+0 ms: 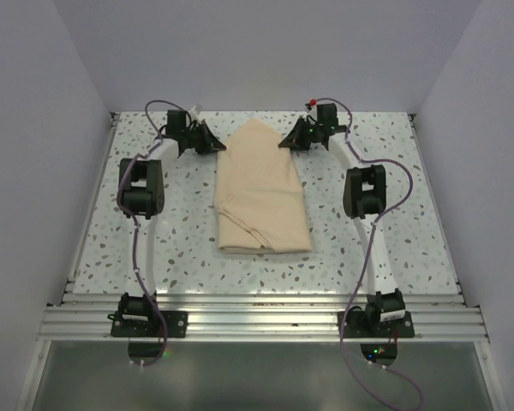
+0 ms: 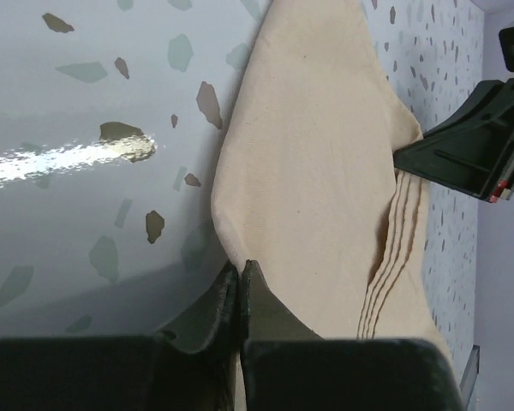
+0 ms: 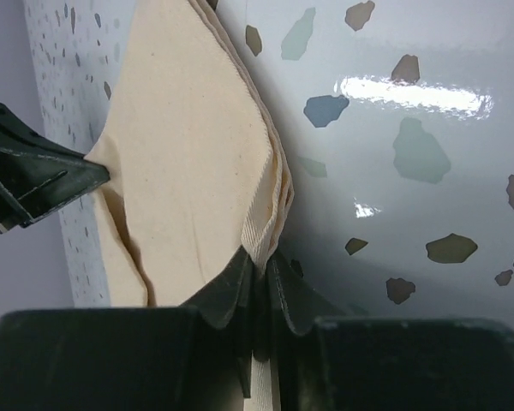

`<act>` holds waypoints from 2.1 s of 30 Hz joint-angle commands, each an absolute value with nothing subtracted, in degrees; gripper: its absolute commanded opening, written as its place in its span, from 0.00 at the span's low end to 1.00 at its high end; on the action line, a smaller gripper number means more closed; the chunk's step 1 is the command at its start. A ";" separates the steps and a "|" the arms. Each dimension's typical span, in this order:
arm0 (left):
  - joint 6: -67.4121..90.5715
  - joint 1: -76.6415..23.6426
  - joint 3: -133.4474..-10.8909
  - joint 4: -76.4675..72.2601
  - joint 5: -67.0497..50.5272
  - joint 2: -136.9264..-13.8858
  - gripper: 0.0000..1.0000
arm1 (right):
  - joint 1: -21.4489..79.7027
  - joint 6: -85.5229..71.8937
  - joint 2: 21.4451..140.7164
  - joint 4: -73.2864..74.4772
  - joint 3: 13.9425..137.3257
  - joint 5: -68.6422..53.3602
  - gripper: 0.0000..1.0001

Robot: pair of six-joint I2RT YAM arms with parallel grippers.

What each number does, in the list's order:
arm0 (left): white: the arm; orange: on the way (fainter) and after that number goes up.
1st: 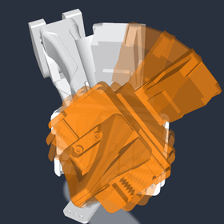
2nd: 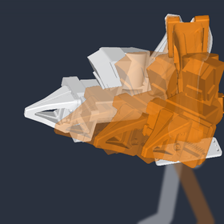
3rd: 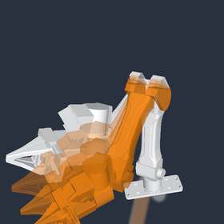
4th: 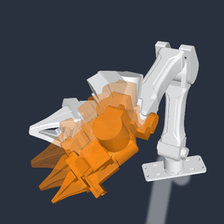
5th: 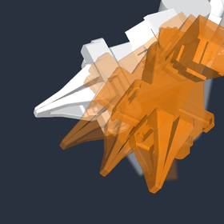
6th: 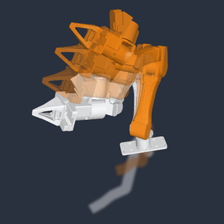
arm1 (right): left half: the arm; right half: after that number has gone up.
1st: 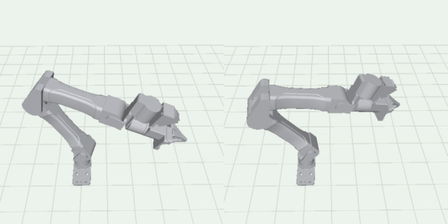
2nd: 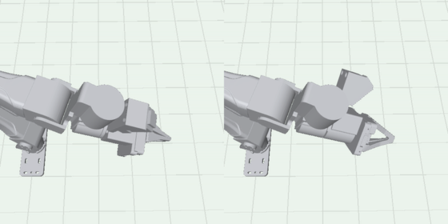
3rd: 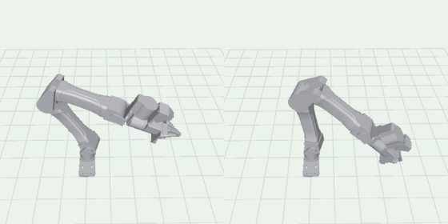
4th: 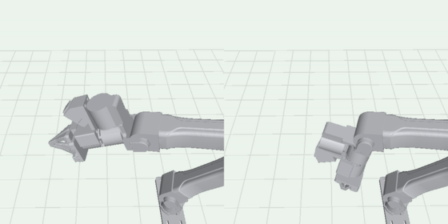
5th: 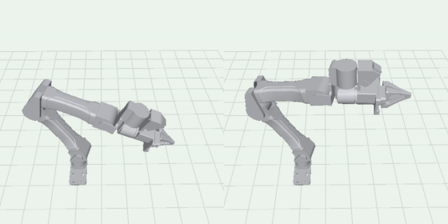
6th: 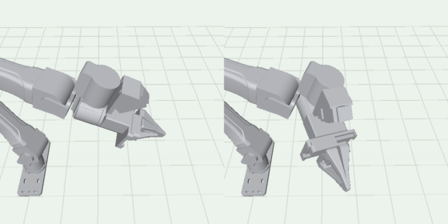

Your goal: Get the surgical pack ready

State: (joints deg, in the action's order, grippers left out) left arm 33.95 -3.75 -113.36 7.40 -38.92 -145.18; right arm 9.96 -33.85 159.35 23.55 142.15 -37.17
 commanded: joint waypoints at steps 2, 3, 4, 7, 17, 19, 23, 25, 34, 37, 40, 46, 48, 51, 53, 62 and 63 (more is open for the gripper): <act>36.21 -3.69 -116.98 6.59 -42.71 -139.50 0.00 | 10.55 -38.31 156.72 21.36 144.32 -39.55 0.00; 36.21 -3.60 -116.98 6.94 -42.80 -138.44 0.00 | 10.46 -39.36 155.75 21.27 143.97 -39.72 0.00; 36.21 -3.69 -116.90 7.38 -42.72 -137.38 0.00 | 10.46 -39.98 152.96 20.83 143.36 -39.99 0.00; 36.30 -3.87 -114.62 8.96 -42.89 -132.46 0.00 | 10.55 -41.22 147.42 21.26 138.35 -41.13 0.00; 30.86 -5.36 -96.00 12.30 -42.10 -114.55 0.00 | 10.55 -36.13 132.20 30.05 122.28 -43.77 0.00; 30.24 -5.71 -93.09 12.39 -41.66 -112.16 0.00 | 10.46 -34.81 128.33 31.72 119.81 -43.59 0.00; 26.82 -6.68 -86.58 14.85 -40.17 -105.66 0.00 | 10.46 -33.49 121.13 31.82 108.92 -42.98 0.00; 26.02 -6.94 -83.60 15.64 -39.11 -103.63 0.00 | 10.46 -33.40 117.52 31.38 103.13 -43.33 0.00; 23.20 -7.03 -74.37 19.59 -38.58 -91.86 0.00 | 10.55 -29.36 106.27 34.10 88.78 -42.63 0.00; 22.85 -7.12 -70.77 20.39 -38.58 -88.26 0.00 | 10.63 -28.65 104.86 36.30 87.37 -42.89 0.00; 21.72 -7.38 -67.69 21.70 -38.06 -85.18 0.00 | 10.64 -28.30 102.92 37.09 85.53 -43.07 0.00; 21.53 -8.79 -62.32 22.76 -37.00 -81.22 0.00 | 10.90 -25.84 99.58 39.72 80.34 -42.89 0.00; 21.97 -10.01 -61.00 22.41 -36.65 -80.60 0.00 | 11.16 -25.05 98.62 39.99 78.50 -42.63 0.00; 22.76 -12.21 -58.37 22.06 -35.78 -79.63 0.00 | 11.86 -24.70 97.21 39.64 73.41 -42.80 0.00; 23.55 -13.35 -57.05 21.71 -35.33 -78.67 0.00 | 12.22 -24.52 96.33 38.77 71.20 -42.54 0.00; 24.79 -13.89 -47.73 20.74 -34.98 -74.18 0.00 | 13.45 -22.07 94.48 38.50 63.73 -41.66 0.08; 24.79 -13.97 -46.07 20.39 -35.24 -73.92 0.04 | 13.45 -21.71 94.48 38.50 62.68 -41.66 0.09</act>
